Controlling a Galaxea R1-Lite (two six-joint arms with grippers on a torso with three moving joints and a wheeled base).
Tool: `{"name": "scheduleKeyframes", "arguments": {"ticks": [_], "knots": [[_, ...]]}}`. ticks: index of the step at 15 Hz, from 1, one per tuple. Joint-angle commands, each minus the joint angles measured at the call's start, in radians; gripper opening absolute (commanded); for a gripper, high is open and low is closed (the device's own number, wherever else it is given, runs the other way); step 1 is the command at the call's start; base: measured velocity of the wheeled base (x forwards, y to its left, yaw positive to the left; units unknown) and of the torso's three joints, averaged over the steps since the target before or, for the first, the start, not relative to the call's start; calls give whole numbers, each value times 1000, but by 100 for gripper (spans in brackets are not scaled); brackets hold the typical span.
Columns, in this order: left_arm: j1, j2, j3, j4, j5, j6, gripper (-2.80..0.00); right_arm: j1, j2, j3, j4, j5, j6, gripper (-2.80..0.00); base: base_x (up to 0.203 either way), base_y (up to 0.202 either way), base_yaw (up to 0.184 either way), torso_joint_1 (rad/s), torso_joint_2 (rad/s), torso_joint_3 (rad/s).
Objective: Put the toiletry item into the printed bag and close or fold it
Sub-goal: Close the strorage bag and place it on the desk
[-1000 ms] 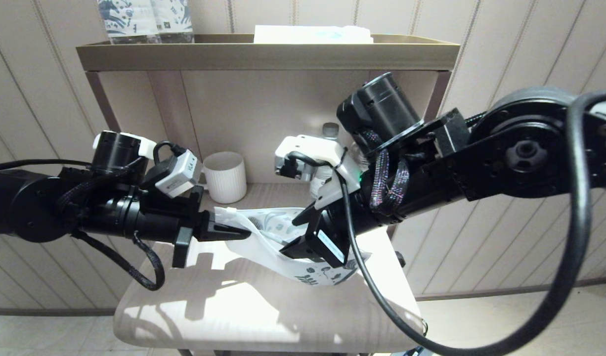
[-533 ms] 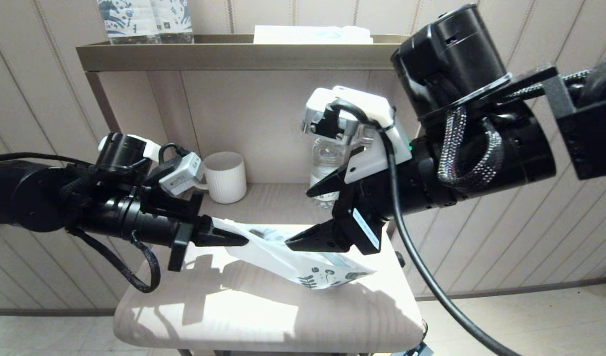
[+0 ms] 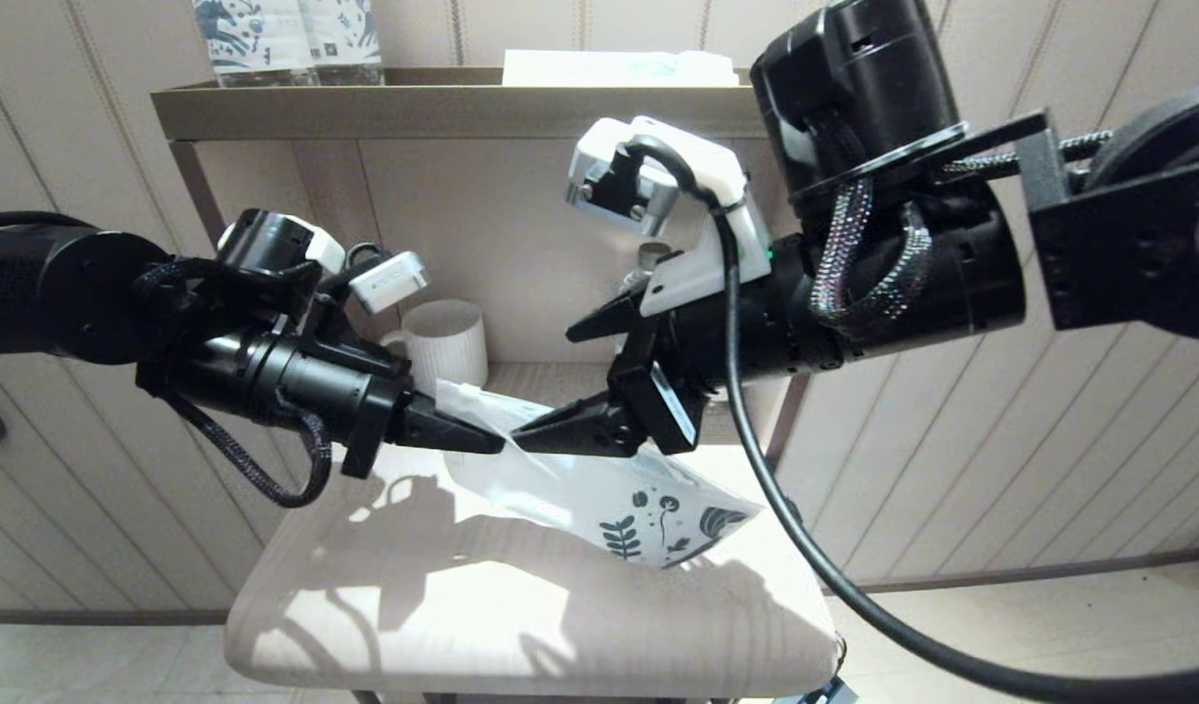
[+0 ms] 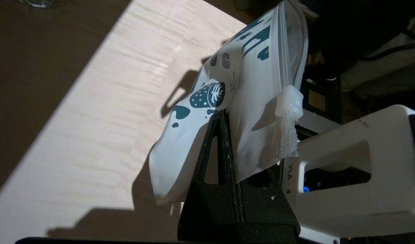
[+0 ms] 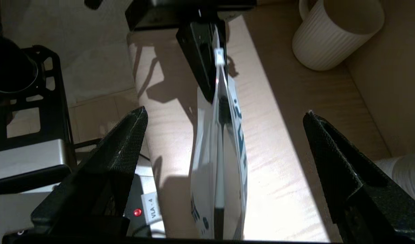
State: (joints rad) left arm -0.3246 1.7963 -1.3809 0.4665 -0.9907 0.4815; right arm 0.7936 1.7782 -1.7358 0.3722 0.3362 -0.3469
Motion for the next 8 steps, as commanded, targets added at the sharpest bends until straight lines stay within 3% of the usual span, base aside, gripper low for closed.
{"name": "scheduleKeyframes", "arguments": {"ticks": [1,4,8], "knots": [[-21,29,-17,-2,18,-28,-280,10,62,-42,1,4,-3,0,0,0,0,0,0,0],[-24,37,-18,-3,18,-17,-280,13,96,-72,2,27,-6,0,0,0,0,0,0,0],[-24,35,6,-3,15,46,-280,12,115,-88,8,37,-4,0,0,0,0,0,0,0]]}}
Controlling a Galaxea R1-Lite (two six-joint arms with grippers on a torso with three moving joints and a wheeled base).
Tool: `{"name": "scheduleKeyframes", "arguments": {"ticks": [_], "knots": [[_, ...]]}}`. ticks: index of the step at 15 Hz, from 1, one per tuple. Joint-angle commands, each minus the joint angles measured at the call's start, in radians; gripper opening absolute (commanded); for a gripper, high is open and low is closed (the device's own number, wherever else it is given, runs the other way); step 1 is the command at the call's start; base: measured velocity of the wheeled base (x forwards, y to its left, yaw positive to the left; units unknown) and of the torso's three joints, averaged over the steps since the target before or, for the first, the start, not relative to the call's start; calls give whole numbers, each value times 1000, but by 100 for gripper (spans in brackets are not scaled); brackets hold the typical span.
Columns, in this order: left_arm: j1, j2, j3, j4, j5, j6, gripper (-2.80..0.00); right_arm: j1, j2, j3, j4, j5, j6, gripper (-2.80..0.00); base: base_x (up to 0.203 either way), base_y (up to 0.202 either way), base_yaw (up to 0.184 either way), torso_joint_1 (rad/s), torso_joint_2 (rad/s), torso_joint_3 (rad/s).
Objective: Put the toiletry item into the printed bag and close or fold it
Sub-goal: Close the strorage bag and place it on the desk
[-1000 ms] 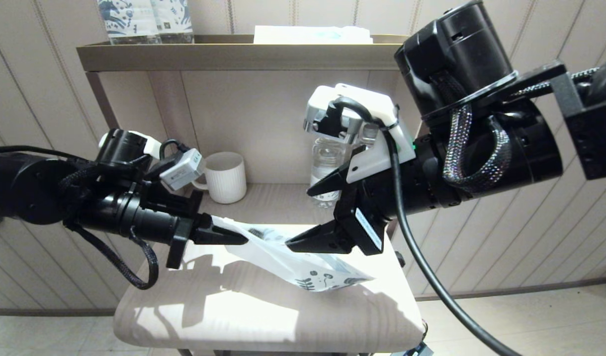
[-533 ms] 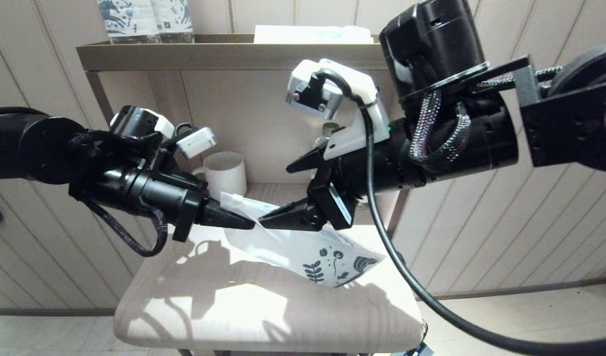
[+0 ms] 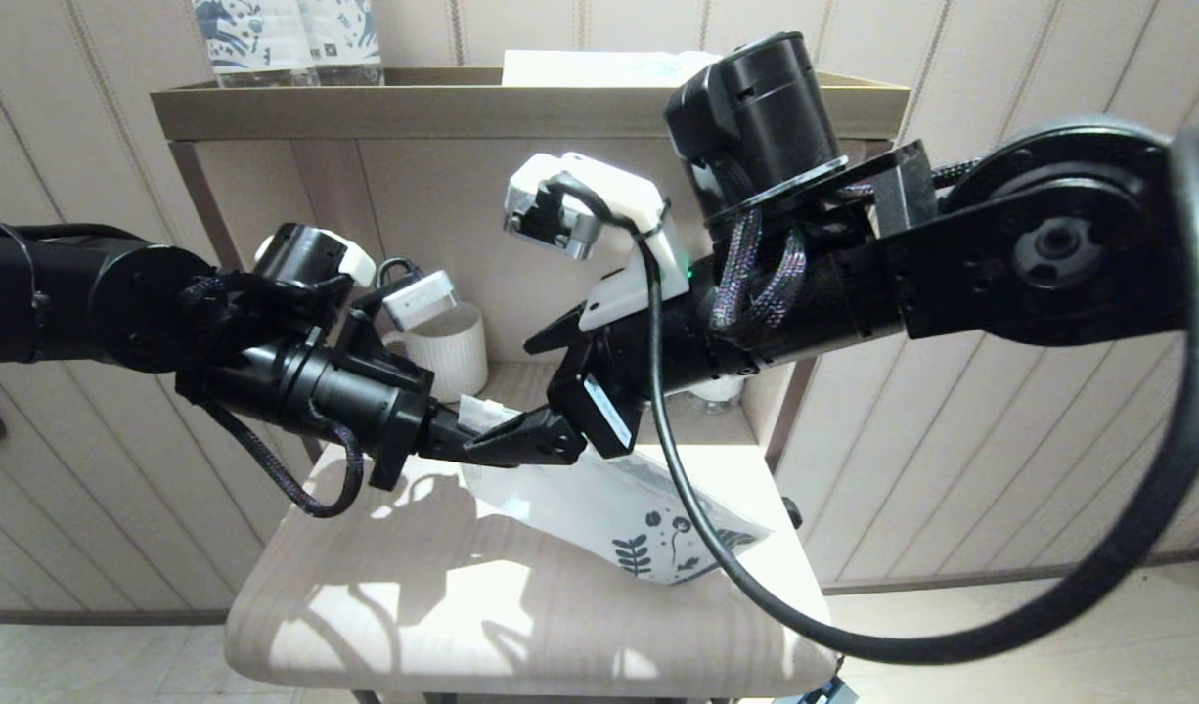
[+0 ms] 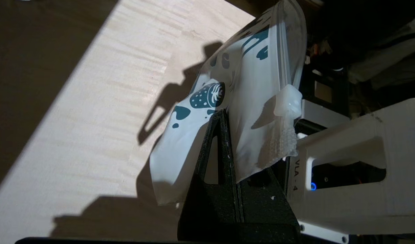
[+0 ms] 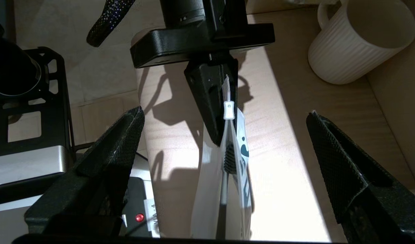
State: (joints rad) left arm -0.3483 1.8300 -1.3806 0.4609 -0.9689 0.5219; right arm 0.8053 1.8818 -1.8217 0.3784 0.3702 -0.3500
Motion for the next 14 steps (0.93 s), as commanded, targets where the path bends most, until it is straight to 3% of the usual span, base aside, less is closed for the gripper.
{"name": "scheduleKeyframes", "arguments": {"ticks": [1,14], "knots": [[1,-3,7,2,-5,7,-280,0,10,-2,2,3,-1,0,0,0,0,0,0,0],[2,-11,9,1,-4,9,-280,-71,-119,197,-7,22,6,0,0,0,0,0,0,0]]}}
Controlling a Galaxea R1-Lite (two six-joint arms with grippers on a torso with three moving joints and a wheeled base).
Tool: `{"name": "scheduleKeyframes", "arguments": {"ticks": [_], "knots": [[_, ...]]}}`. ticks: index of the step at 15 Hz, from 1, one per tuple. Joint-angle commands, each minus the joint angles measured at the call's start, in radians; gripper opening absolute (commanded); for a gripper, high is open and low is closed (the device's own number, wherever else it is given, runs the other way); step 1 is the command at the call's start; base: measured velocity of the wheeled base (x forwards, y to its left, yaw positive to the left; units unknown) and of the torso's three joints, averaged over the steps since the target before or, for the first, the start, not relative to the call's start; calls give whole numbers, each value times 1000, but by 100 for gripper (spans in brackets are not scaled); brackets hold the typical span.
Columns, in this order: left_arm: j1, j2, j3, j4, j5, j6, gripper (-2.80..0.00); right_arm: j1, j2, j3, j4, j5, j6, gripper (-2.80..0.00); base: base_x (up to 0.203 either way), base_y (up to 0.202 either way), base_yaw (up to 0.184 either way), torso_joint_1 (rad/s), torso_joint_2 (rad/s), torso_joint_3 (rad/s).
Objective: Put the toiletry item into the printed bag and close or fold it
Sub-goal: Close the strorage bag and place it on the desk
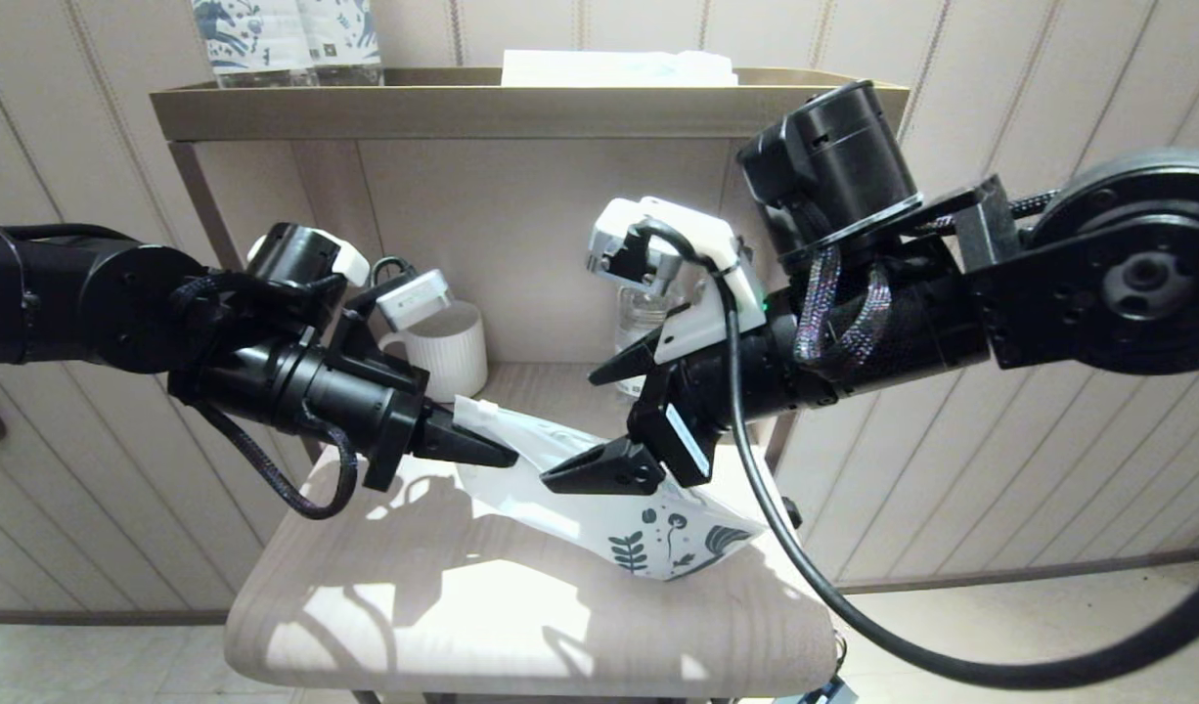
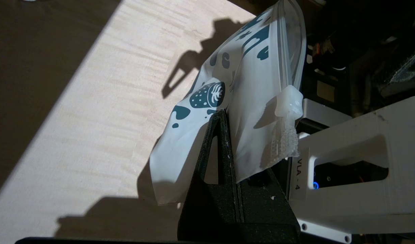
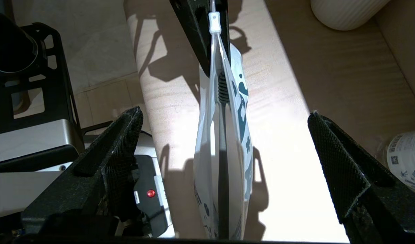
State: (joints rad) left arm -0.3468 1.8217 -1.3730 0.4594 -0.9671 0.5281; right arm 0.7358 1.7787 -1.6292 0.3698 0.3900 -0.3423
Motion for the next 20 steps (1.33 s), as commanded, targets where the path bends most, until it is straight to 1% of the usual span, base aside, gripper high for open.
{"name": "scheduleKeyframes", "arguments": {"ticks": [1,2,3,6,10,13,15,16,18,20], "knots": [[0,-1,2,2,-5,3,-280,-4,-23,6,3,3,0,0,0,0,0,0,0,0],[0,-1,2,2,-5,4,-280,-9,-37,15,2,2,2,0,0,0,0,0,0,0],[0,-1,2,2,-5,4,-280,-19,-48,24,-2,0,2,-280,0,0,0,0,0,0],[0,-1,2,2,-5,4,-280,-38,-65,22,-5,1,13,-280,0,0,0,0,0,0],[0,-5,2,4,-5,3,-280,-35,-61,36,-5,1,14,-280,0,0,0,0,0,0],[2,-12,0,4,-3,3,-280,-39,-75,78,-5,0,18,-280,0,0,0,0,0,0],[2,-12,-6,4,-2,-4,-280,-65,-98,123,-8,2,31,-280,0,0,0,0,0,0],[2,-10,-6,3,-2,-3,-280,-68,-104,146,-16,5,35,-280,0,0,0,0,0,0],[2,-3,-5,2,-1,-1,-280,-68,-109,193,-82,17,50,-280,0,0,0,0,0,0],[3,-1,-5,2,1,0,-280,-79,-132,210,-104,18,66,-280,0,0,0,0,0,0]]}}
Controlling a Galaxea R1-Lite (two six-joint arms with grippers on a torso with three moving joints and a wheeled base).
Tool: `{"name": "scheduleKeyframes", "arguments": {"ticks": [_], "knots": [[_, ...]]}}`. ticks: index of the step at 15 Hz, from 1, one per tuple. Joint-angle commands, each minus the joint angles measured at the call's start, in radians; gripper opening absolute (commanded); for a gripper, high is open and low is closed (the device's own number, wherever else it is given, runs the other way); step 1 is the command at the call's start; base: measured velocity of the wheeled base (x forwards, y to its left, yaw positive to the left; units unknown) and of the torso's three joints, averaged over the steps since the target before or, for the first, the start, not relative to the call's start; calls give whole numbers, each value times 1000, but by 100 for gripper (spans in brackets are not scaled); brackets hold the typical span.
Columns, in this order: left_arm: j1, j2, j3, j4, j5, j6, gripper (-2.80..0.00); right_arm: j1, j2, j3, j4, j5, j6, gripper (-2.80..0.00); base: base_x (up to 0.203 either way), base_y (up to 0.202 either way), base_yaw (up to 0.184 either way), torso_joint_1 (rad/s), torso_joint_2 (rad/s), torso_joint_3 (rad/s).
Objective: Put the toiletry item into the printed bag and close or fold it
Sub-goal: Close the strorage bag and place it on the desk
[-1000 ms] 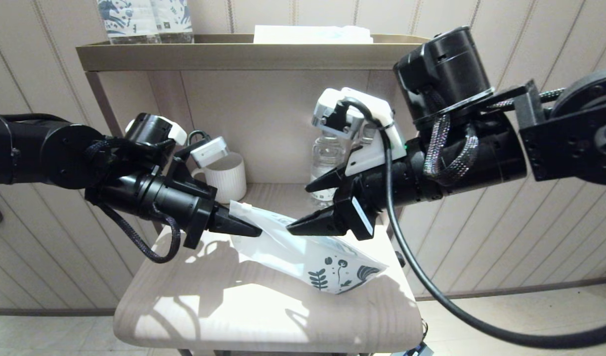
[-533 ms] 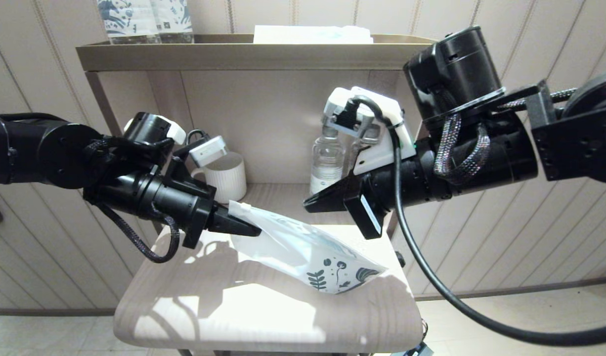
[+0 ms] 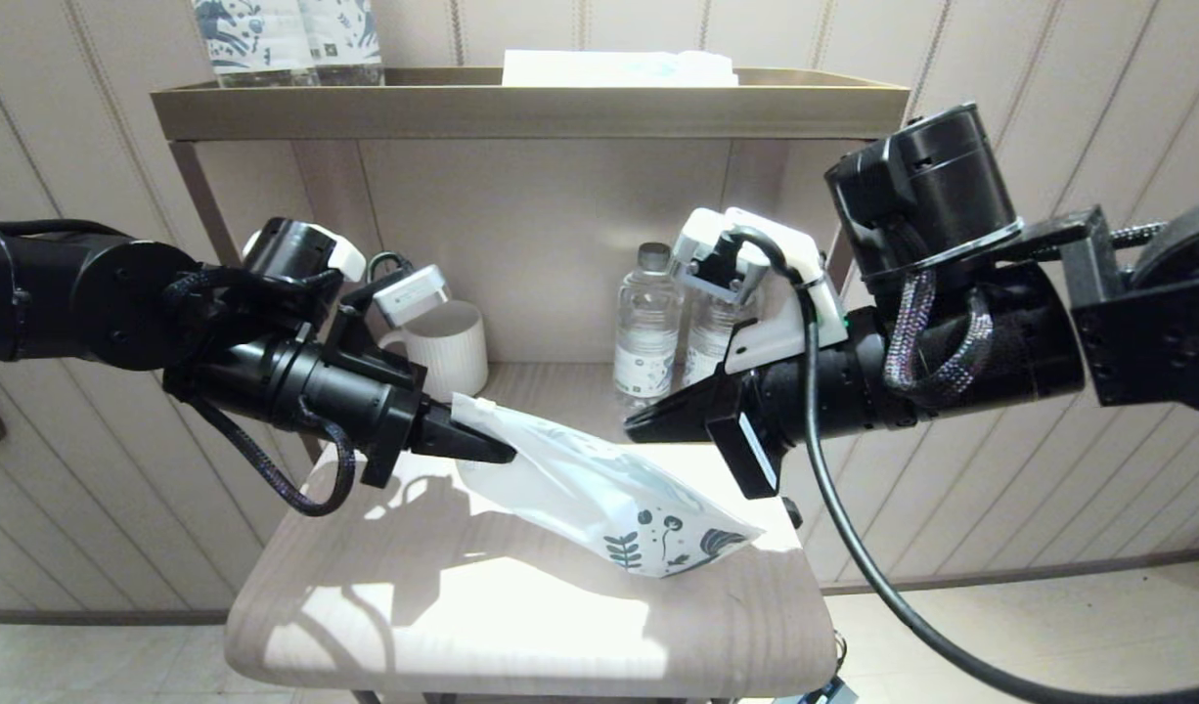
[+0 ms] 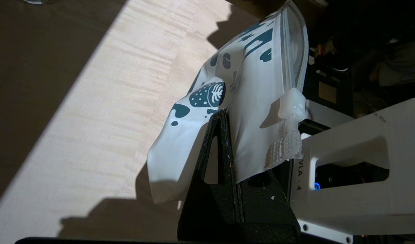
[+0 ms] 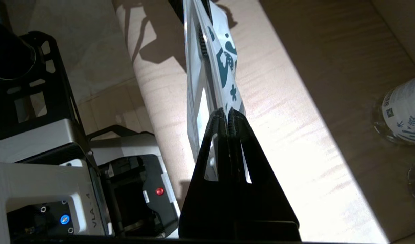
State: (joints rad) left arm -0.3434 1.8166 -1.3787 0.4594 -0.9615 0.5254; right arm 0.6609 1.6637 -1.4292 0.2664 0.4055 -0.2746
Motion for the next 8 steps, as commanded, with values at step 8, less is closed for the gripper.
{"name": "scheduleKeyframes", "arguments": {"ticks": [8], "knots": [[-1,9,3,2,-3,5,-280,-10,-33,-1,-6,4,21,-280,0,0,0,0,0,0]]}}
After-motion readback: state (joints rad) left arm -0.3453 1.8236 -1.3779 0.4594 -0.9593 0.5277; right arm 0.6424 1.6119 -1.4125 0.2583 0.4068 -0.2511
